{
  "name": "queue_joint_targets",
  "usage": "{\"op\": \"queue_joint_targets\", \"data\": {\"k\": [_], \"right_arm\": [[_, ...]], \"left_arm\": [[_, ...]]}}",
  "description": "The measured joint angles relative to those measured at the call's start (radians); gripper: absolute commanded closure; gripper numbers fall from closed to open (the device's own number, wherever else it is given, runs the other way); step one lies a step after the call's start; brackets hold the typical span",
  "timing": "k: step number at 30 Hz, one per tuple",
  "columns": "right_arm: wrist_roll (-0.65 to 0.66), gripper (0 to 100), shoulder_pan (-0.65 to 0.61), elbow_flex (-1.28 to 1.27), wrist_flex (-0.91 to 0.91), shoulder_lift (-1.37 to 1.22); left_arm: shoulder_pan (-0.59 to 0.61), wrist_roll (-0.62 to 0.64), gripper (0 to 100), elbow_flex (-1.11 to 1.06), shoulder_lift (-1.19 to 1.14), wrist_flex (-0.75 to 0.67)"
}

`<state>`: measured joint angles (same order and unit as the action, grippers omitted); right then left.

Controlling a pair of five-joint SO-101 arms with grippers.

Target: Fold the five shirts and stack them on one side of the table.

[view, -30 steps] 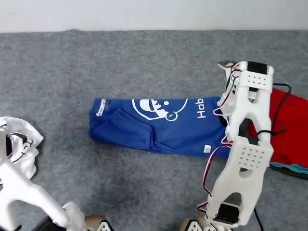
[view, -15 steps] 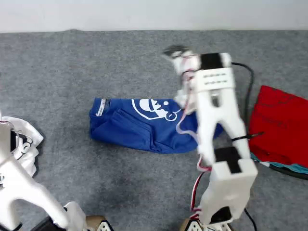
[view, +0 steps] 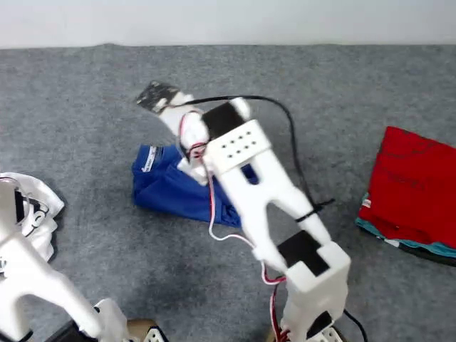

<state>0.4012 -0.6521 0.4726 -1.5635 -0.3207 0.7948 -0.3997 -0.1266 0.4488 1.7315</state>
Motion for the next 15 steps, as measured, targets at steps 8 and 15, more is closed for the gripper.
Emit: {"op": "queue_joint_targets", "data": {"k": [8, 15], "right_arm": [[0.000, 98.9, -0.064, -0.002, 0.178, -0.101], [0.000, 98.9, -0.074, -0.002, 0.308, -0.155]], "left_arm": [[0.000, 0.000, 100, 0.000, 0.000, 0.000], [0.000, 0.000, 100, 0.000, 0.000, 0.000]]}}
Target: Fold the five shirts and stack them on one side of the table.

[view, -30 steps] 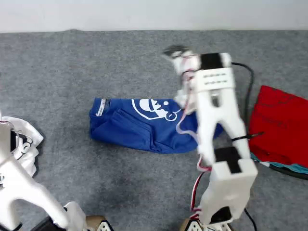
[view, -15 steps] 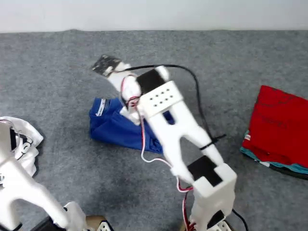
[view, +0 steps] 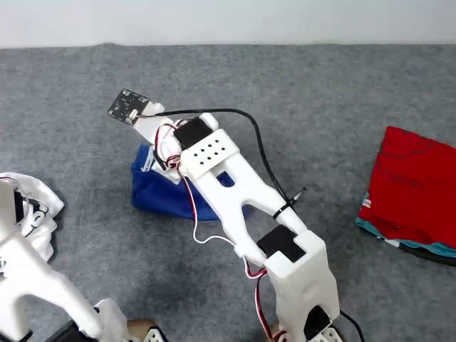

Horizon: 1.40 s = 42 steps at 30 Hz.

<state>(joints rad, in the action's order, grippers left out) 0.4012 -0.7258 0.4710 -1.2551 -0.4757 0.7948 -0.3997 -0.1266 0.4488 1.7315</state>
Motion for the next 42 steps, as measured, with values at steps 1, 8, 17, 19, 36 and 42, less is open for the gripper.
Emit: {"op": "queue_joint_targets", "data": {"k": [1, 8, 17, 19, 36, 42], "right_arm": [[0.000, 98.9, -0.002, 0.000, 0.011, -0.006], [0.000, 92.8, -0.026, 0.000, 0.121, -0.058], [0.000, 79.2, -0.034, 0.000, 0.141, -0.087], [0.000, 79.2, -0.034, 0.031, 0.098, -0.091], [0.000, 79.1, 0.198, 0.364, -0.367, -0.124], [-0.003, 79.0, 0.176, 0.364, -0.387, -0.153]], "left_arm": [[0.000, 0.000, 100, 0.000, 0.000, 0.000], [0.000, 0.000, 100, 0.000, 0.000, 0.000], [0.000, 0.000, 100, 0.000, 0.000, 0.000], [0.000, 0.000, 100, 0.000, 0.000, 0.000], [0.000, 0.000, 100, 0.000, 0.000, 0.000], [0.000, 0.000, 100, 0.000, 0.000, 0.000]]}}
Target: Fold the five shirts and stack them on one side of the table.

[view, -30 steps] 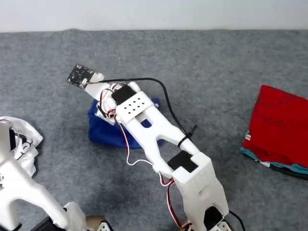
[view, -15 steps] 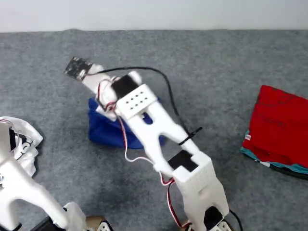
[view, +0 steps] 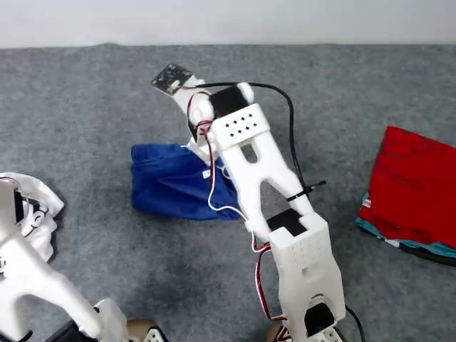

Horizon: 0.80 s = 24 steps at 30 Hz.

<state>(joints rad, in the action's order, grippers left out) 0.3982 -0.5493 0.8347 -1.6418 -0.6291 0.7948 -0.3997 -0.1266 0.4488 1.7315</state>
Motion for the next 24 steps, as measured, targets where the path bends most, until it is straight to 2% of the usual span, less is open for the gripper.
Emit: {"op": "queue_joint_targets", "data": {"k": [6, 16, 18, 21, 24], "right_arm": [[0.000, 79.0, -0.051, 0.000, 0.000, -0.002], [0.000, 79.5, -0.055, 0.002, 0.084, -0.124], [0.000, 82.8, -0.060, 0.002, 0.114, -0.155], [0.000, 97.6, -0.061, 0.002, 0.133, -0.181], [0.002, 97.8, -0.061, 0.012, 0.126, -0.181]], "left_arm": [[0.000, 0.000, 100, 0.000, 0.000, 0.000], [0.000, 0.000, 100, 0.000, 0.000, 0.000], [0.000, 0.000, 100, 0.000, 0.000, 0.000], [0.000, 0.000, 100, 0.000, 0.000, 0.000], [0.000, 0.000, 100, 0.000, 0.000, 0.000]]}}
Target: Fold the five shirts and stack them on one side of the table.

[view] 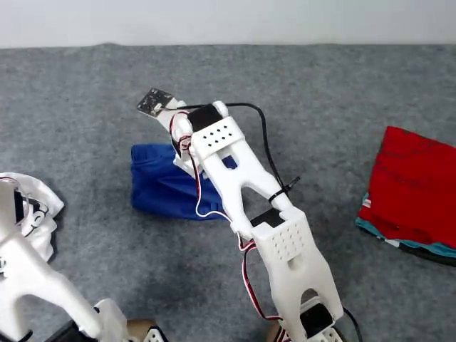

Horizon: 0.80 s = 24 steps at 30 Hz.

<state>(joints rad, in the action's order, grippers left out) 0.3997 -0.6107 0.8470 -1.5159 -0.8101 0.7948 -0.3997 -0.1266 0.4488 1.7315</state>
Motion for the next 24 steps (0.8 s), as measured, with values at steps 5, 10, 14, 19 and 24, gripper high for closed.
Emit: {"op": "queue_joint_targets", "data": {"k": [5, 10, 14, 19, 24], "right_arm": [[0.068, 98.8, -0.018, 0.117, -0.130, 0.002], [0.095, 98.8, -0.057, 0.241, -0.238, 0.003], [0.101, 98.8, -0.118, 0.252, -0.238, 0.012], [0.103, 92.1, -0.250, 0.241, -0.238, 0.012], [0.091, 72.6, -0.321, 0.230, -0.238, 0.012]], "left_arm": [[0.000, 0.000, 100, 0.000, 0.000, 0.000], [0.000, 0.000, 100, 0.000, 0.000, 0.000], [0.000, 0.000, 100, 0.000, 0.000, 0.000], [0.000, 0.000, 100, 0.000, 0.000, 0.000], [0.000, 0.000, 100, 0.000, 0.000, 0.000]]}}
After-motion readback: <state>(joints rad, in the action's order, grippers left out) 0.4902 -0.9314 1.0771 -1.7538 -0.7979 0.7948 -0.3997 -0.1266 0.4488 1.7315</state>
